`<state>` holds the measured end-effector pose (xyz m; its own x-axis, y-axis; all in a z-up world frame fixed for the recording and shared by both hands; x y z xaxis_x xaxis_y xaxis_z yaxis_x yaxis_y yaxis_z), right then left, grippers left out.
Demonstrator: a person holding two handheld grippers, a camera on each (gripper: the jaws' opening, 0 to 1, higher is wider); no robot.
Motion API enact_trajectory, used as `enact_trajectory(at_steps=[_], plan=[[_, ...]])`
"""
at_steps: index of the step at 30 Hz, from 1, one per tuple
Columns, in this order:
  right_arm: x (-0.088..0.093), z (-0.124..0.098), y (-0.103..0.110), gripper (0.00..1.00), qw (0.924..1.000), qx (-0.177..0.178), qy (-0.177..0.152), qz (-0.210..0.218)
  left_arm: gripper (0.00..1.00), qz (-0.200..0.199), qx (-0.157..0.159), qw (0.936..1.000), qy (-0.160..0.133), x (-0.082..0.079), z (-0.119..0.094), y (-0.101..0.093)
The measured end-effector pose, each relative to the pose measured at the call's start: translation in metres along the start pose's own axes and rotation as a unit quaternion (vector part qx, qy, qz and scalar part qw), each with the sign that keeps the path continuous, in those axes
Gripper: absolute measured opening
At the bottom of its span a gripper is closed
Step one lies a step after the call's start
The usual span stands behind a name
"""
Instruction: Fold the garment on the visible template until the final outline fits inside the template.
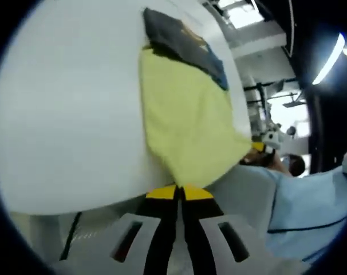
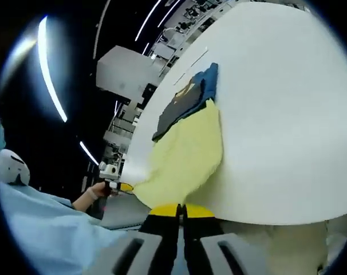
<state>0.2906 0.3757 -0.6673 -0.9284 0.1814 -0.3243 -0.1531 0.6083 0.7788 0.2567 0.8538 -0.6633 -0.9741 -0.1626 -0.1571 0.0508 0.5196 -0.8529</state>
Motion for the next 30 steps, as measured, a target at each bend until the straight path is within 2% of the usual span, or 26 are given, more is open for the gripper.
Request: enact_trajectory(at_steps=[2, 4, 7, 8, 13, 16, 19, 22, 25, 27, 30], plan=[[-0.015, -0.001, 0.007, 0.0, 0.9995, -0.018, -0.024, 0.012, 0.0, 0.005, 0.026, 0.9992, -0.029, -0.013, -0.003, -0.011], [-0.036, 0.0, 0.017, 0.0, 0.9977, -0.041, -0.051, 0.019, 0.0, 0.008, 0.058, 0.9966, -0.057, -0.03, -0.006, -0.024], [-0.066, 0.006, 0.019, 0.0, 0.9958, -0.06, -0.065, 0.023, 0.0, 0.029, 0.058, 0.9946, -0.081, -0.054, -0.009, -0.03], [-0.08, 0.01, 0.019, 0.0, 0.9945, -0.067, -0.073, 0.033, 0.0, 0.029, 0.064, 0.9932, -0.093, -0.067, -0.01, -0.032], [-0.122, 0.029, 0.04, 0.0, 0.9878, -0.093, -0.114, 0.051, 0.0, 0.04, 0.083, 0.9855, -0.142, -0.112, -0.012, -0.034], [-0.14, 0.039, 0.044, 0.0, 0.9873, -0.09, -0.123, 0.044, 0.0, 0.042, 0.083, 0.9813, -0.169, -0.135, -0.013, -0.028], [-0.155, 0.05, 0.046, 0.0, 0.9872, -0.082, -0.13, 0.042, 0.0, 0.049, 0.093, 0.9727, -0.207, -0.16, -0.016, -0.028], [-0.167, 0.056, 0.05, 0.0, 0.9873, -0.079, -0.134, 0.032, 0.0, 0.059, 0.095, 0.9695, -0.218, -0.177, -0.015, -0.03], [-0.187, 0.063, 0.052, 0.0, 0.9863, -0.078, -0.143, 0.023, 0.0, 0.067, 0.097, 0.9661, -0.229, -0.195, -0.013, -0.03], [-0.2, 0.068, 0.053, 0.0, 0.9855, -0.079, -0.149, 0.022, 0.0, 0.074, 0.1, 0.9616, -0.245, -0.209, -0.013, -0.028], [-0.215, 0.08, 0.049, 0.0, 0.9875, -0.059, -0.146, 0.006, 0.0, 0.07, 0.105, 0.9572, -0.26, -0.227, -0.011, -0.024]])
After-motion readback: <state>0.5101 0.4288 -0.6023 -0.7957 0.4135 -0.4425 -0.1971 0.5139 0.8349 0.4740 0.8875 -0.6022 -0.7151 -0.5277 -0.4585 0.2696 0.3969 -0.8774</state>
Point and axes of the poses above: the point that each gripper's makers call its tool centre point, and the gripper's own axes: z roughly forward along the fingers, y roughly to its left, x roughly out of its underside, the point moved 8 cm from there along -z, roughly backward along the fingers, and after that the axes turned 10 degrees about x, right-handed, at the moved point
